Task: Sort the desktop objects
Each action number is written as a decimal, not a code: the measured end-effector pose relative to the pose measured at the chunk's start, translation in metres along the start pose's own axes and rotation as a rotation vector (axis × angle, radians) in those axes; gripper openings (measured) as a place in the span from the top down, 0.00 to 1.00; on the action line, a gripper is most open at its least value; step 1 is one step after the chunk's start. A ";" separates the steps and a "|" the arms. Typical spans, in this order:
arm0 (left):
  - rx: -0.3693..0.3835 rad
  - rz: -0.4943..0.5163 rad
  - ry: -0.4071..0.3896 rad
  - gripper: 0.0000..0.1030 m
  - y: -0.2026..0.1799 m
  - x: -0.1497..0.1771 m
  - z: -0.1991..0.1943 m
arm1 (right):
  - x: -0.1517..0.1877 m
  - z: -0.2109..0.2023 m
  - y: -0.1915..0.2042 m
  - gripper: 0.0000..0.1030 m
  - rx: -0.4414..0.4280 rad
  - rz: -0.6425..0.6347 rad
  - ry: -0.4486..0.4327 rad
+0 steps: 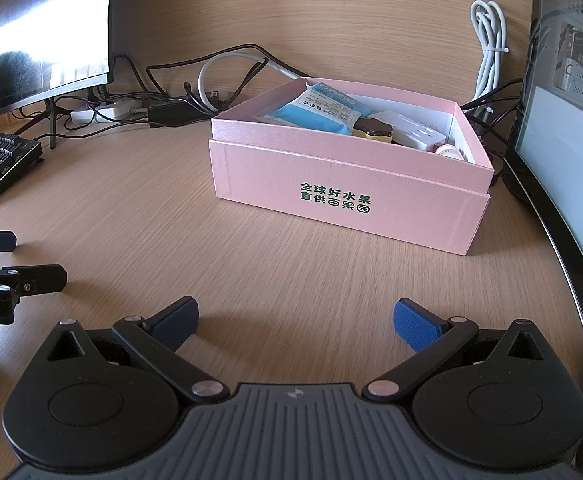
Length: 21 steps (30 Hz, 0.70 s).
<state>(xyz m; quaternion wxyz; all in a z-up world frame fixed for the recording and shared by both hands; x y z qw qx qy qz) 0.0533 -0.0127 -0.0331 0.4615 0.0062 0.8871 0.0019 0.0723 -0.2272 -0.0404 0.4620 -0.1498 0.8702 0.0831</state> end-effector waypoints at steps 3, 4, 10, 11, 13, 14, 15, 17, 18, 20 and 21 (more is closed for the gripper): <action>-0.001 0.000 0.000 0.00 0.000 0.000 0.000 | 0.000 0.000 0.000 0.00 0.000 0.000 0.000; -0.002 0.000 0.000 0.00 0.000 0.000 0.000 | 0.000 0.000 0.000 0.00 0.000 0.000 0.000; -0.007 -0.005 0.008 0.00 0.000 -0.001 0.001 | 0.000 0.000 0.000 0.00 0.000 0.000 0.000; -0.008 -0.005 0.008 0.00 -0.001 -0.002 0.001 | 0.000 0.000 0.000 0.00 0.000 0.000 0.000; -0.011 -0.003 0.008 0.00 -0.001 -0.002 0.001 | 0.000 0.000 0.000 0.00 0.000 0.000 0.000; -0.011 -0.003 0.008 0.00 -0.001 -0.002 0.001 | 0.000 0.000 0.000 0.00 0.000 0.000 0.000; -0.010 -0.004 0.008 0.00 -0.001 -0.002 0.001 | 0.000 0.000 0.000 0.00 0.000 0.000 0.000; -0.008 -0.006 0.007 0.00 -0.001 -0.002 0.001 | 0.000 0.000 0.000 0.00 0.000 0.000 0.000; -0.007 -0.006 0.007 0.00 -0.001 -0.002 0.001 | 0.000 0.000 0.000 0.00 0.000 0.000 0.000; -0.008 -0.007 0.006 0.00 -0.001 -0.001 0.001 | 0.000 0.000 0.000 0.00 0.000 0.000 0.000; -0.008 -0.006 0.007 0.00 -0.001 -0.001 0.001 | 0.000 0.000 0.000 0.00 0.000 0.000 0.000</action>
Point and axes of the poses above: each gripper's, at about its wrist camera, not at the fingertips, and z roughly the way its jaws point, y to its left, x to its underside, the point moved 5 cm from there along z, roughly the way its jaws point, and after that the axes turned 6 degrees about -y, right-handed, at the moved point
